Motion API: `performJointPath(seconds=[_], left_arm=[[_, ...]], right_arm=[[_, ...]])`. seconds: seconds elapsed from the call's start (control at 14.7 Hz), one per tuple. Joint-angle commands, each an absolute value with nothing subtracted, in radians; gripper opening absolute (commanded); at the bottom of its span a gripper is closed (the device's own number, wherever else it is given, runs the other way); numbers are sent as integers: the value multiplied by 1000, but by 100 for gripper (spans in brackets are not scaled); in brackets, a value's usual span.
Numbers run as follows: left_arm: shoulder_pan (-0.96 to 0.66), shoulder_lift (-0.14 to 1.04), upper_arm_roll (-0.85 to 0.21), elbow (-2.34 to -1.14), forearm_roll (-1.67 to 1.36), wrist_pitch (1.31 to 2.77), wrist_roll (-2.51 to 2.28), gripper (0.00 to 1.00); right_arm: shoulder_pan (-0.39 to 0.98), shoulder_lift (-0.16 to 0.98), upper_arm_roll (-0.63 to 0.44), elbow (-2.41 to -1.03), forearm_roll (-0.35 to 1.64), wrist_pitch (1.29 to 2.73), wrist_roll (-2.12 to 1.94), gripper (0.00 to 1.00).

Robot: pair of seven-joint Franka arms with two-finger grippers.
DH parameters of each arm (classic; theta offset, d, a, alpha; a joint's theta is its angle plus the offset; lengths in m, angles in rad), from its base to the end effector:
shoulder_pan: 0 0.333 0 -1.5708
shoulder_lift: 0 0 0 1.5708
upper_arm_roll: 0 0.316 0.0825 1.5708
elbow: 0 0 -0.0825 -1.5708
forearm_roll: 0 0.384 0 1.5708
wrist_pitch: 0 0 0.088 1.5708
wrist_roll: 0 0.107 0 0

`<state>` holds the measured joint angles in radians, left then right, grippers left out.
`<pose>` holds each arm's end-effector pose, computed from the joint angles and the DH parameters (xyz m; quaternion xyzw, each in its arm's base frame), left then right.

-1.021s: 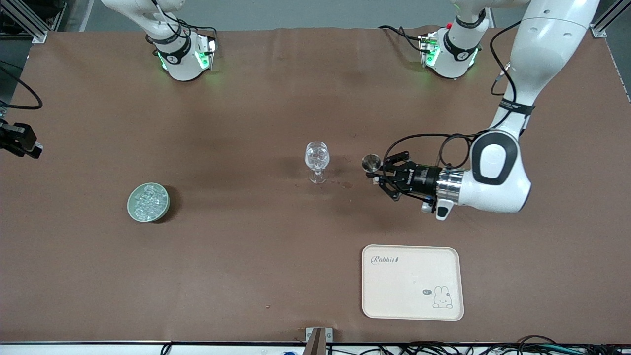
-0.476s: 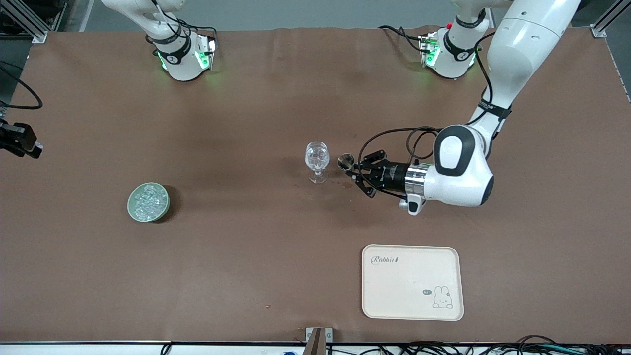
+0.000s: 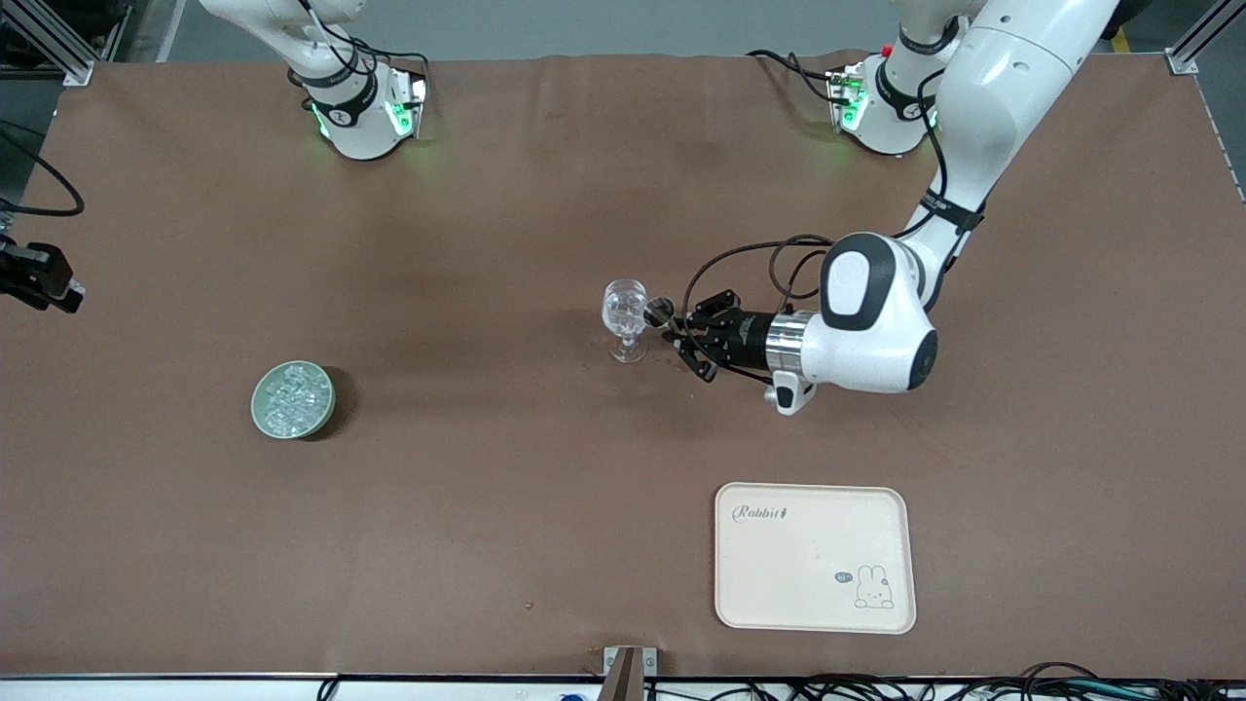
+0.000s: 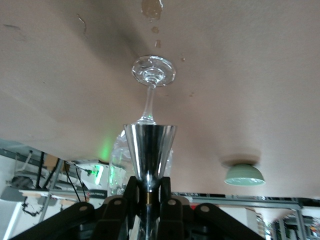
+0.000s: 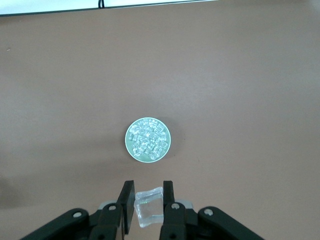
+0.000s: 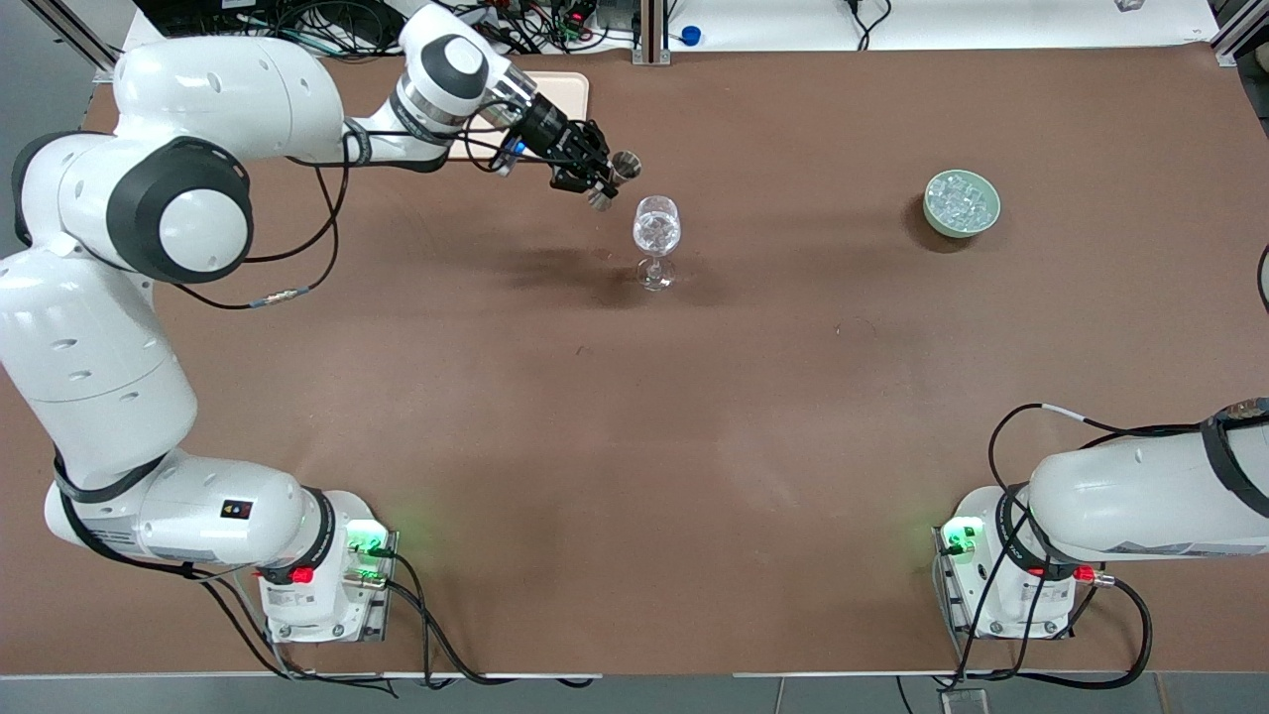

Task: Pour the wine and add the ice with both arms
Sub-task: 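Tilt the jigger with the left gripper to pour into the glass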

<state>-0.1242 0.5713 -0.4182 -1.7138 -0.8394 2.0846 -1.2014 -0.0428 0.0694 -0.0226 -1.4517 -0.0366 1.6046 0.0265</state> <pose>0.5653 -0.3493 0.2911 0.7349 0.5099 -0.3905 0.2176 0.5788 -0.0412 0.6448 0.9979 -0.0460 0.0414 0.0199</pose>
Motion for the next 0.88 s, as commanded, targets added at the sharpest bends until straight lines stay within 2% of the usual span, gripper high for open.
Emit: performJointPath(seconds=[0.0,0.82], left_arm=[[-114,558,-448,-1718,-778,2102,-1242,0],[-124,554,-508,-1655,-477,2092,-1371,1]], right_arm=[[-49,61,-17,-1462,-21,1612,34,1],[-49,61,-15,-1462,-21,1612,34,1]])
